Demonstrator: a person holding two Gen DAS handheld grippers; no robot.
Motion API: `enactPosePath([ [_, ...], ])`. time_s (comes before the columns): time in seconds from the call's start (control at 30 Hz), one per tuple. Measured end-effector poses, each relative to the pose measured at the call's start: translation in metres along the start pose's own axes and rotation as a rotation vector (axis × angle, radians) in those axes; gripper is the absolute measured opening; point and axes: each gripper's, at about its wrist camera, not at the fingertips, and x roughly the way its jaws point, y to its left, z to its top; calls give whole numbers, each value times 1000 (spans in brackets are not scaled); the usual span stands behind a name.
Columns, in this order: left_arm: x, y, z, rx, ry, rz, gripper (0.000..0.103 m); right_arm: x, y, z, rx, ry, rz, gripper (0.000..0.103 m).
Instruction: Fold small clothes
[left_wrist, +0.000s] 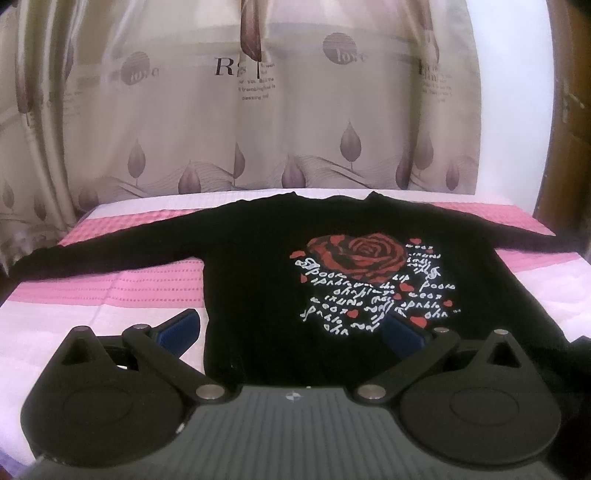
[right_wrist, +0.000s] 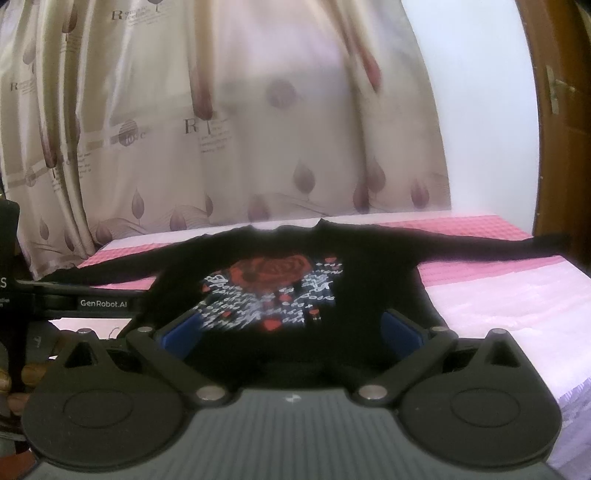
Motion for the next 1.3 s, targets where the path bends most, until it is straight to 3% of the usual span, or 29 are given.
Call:
enactPosePath([
  [0.7,35,1,8,-17,51,-12,103,29,-7,10,20,39,3,103],
  [1.3,64,-17,20,23,56,-8,103,57,-39,18,76,47,19,103],
])
